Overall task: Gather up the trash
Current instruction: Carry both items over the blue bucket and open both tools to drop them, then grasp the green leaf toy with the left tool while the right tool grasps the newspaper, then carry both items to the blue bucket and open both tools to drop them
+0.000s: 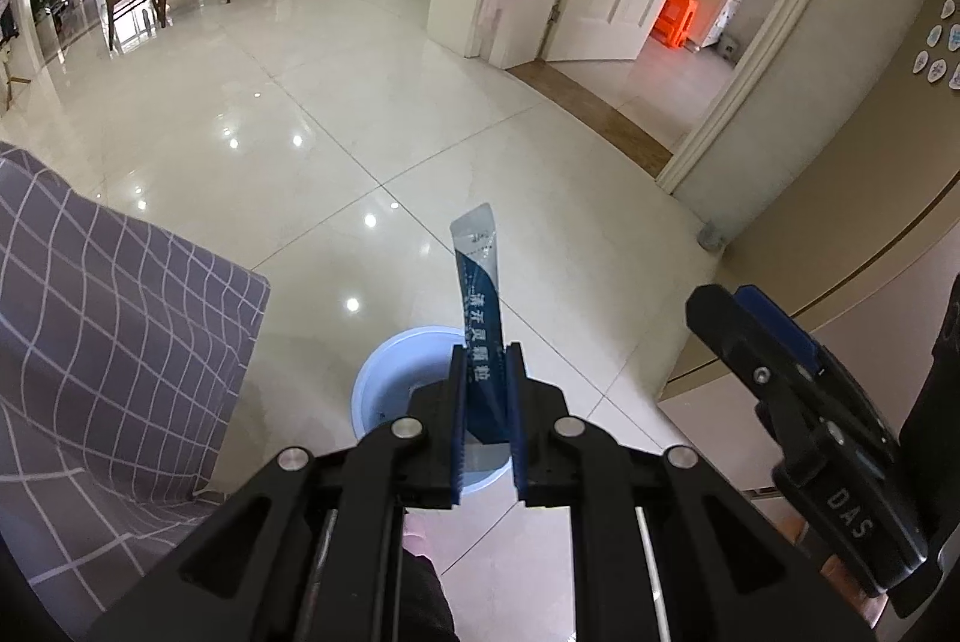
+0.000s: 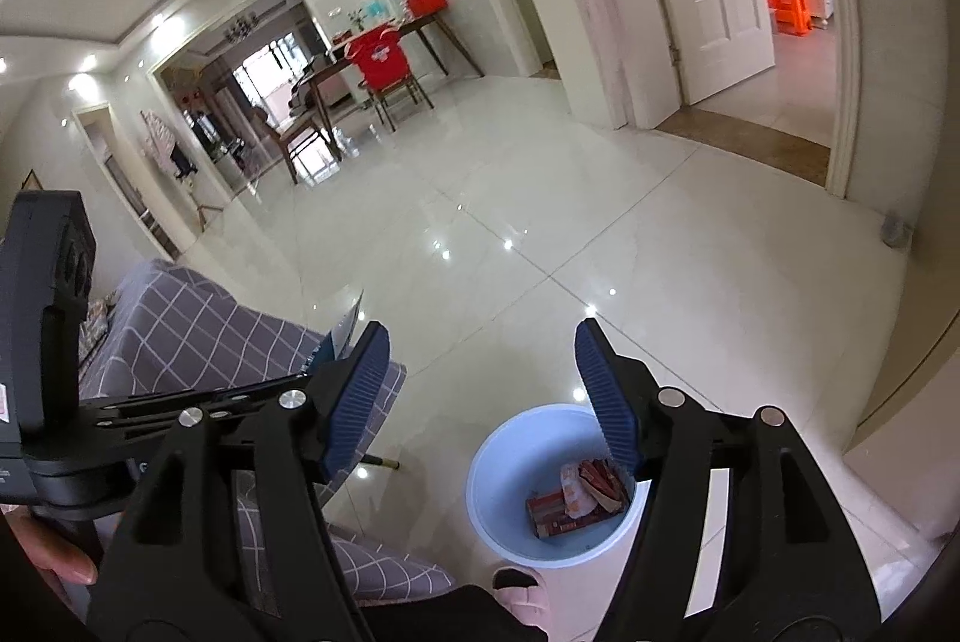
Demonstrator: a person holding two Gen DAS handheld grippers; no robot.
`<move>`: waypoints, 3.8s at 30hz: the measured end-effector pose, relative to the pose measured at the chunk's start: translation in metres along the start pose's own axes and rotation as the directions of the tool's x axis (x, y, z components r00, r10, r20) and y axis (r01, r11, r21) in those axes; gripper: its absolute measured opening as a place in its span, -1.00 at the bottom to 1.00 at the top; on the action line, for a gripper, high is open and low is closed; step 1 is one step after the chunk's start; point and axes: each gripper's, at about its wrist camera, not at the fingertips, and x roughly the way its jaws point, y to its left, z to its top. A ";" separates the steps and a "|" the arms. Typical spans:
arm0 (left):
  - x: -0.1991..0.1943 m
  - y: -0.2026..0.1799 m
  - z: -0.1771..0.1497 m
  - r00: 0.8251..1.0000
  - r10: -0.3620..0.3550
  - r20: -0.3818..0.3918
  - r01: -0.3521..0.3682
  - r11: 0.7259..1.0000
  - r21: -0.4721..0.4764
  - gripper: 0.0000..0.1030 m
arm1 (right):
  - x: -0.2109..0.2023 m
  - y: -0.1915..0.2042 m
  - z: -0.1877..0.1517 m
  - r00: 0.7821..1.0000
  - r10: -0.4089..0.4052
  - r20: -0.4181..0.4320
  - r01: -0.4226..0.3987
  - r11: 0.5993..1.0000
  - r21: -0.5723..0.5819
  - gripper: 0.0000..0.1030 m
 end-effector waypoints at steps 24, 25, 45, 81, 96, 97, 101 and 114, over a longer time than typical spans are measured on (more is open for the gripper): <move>-0.047 0.003 0.003 0.994 0.077 0.073 -0.075 0.997 -0.020 0.39 | -0.027 0.013 0.006 0.999 0.034 0.042 -0.035 0.999 0.040 0.35; -0.053 0.005 0.002 0.993 0.082 0.083 -0.081 0.996 -0.022 0.39 | -0.029 0.018 0.006 0.998 0.041 0.042 -0.042 0.999 0.033 0.35; -0.242 0.197 -0.059 0.867 0.446 0.223 -0.350 0.863 -0.365 0.40 | 0.002 0.258 -0.011 0.931 0.315 -0.184 -0.358 0.884 -0.301 0.56; -0.299 0.339 -0.095 0.821 0.502 0.272 -0.295 0.781 -0.551 -0.73 | 0.176 0.477 -0.018 0.829 0.261 -0.495 -0.518 0.693 -0.501 0.87; -0.298 0.327 -0.098 0.834 0.489 0.256 -0.297 0.788 -0.539 -0.73 | 0.168 0.475 -0.012 0.741 0.335 -0.582 -0.633 0.639 -0.437 -0.47; -0.298 0.326 -0.097 0.834 0.489 0.256 -0.296 0.788 -0.541 -0.73 | 0.162 0.473 -0.010 0.740 0.343 -0.578 -0.636 0.635 -0.438 -0.55; -0.304 0.320 -0.095 0.830 0.491 0.266 -0.296 0.791 -0.536 -0.73 | 0.126 0.465 -0.002 0.736 0.385 -0.556 -0.656 0.609 -0.446 -0.72; -0.303 0.290 -0.117 0.845 0.469 0.256 -0.287 0.802 -0.524 -0.72 | 0.063 0.484 -0.034 0.670 0.358 -0.651 -0.717 0.540 -0.441 -0.71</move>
